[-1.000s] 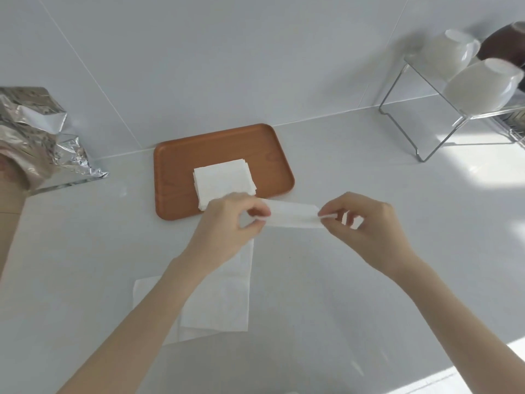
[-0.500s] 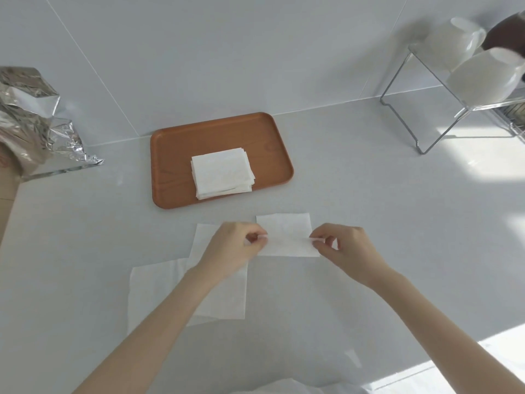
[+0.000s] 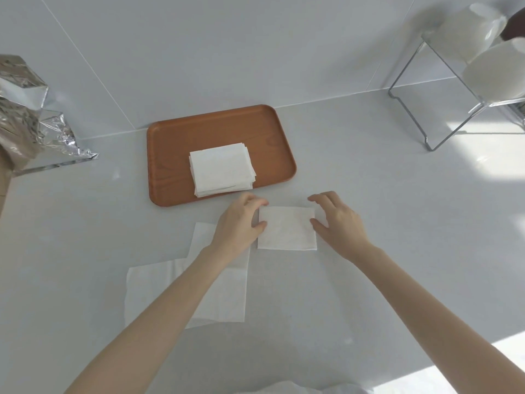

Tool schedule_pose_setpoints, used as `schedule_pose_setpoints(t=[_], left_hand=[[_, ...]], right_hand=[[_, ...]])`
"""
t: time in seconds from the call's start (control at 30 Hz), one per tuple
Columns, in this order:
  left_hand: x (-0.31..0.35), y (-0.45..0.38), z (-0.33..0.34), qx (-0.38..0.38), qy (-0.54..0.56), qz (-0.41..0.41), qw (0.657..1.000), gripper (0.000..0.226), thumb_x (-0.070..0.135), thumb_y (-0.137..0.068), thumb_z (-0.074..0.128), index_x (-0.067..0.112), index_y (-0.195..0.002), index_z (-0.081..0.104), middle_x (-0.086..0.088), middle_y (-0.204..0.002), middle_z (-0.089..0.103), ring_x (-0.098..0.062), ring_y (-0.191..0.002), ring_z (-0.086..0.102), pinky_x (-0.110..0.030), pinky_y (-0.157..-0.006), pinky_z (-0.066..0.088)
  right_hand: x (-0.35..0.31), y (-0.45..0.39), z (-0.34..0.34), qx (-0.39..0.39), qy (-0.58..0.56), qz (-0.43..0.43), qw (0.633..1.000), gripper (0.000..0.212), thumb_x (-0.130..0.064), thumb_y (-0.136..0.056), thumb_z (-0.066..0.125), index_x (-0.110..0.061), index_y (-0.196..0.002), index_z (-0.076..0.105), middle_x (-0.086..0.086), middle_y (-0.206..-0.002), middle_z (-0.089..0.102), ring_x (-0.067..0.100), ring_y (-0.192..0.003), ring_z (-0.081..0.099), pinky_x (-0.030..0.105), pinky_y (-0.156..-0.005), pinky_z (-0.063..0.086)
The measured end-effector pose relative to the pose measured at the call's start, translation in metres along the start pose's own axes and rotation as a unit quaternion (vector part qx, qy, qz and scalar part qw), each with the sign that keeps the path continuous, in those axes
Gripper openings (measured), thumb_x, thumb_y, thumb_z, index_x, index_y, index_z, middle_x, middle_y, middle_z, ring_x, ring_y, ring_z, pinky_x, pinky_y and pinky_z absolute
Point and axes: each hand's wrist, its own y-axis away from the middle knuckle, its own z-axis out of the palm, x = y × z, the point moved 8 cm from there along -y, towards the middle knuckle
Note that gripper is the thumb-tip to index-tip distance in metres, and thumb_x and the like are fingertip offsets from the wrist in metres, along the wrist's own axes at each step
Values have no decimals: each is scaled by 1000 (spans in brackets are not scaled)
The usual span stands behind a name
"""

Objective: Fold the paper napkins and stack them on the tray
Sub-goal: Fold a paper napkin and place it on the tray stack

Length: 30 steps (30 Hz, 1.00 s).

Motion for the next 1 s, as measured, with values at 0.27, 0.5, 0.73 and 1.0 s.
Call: schedule_pose_setpoints(t=[0.27,0.5,0.73,1.0], left_hand=[[13,34,17,-63,-76,109,989,16,18,-78,65,11,-93,67,-2,-102,67,-21,-100,53,-32,-79,42],[17,43,15,-14,-95,134,986,10,13,-76,67,9,-85,67,-6,-93,72,-26,-90,62,-36,-75,46],[11,41,5,12,-13,80,997,8,12,-78,66,10,-85,69,-8,-87,72,-24,-88,60,-28,-74,38],[-5,34,-81,98,226,-28,969,21,14,-78,68,34,-69,68,29,-68,68,6,-68,59,-4,-57,39]], right_hand=[[-14,44,6,-82,25,-109,990,16,-17,-74,72,-14,-89,67,5,-94,71,28,-90,60,38,-72,47],[-25,50,5,-6,48,-138,989,11,-6,-70,75,-10,-76,67,6,-75,70,26,-69,65,34,-64,52],[-46,36,-22,2,-3,-122,993,6,-2,-81,62,-7,-80,59,7,-77,67,30,-75,59,38,-67,47],[-71,-16,-57,2,-213,-63,975,13,-7,-89,51,-17,-85,56,-10,-76,61,2,-76,52,6,-66,37]])
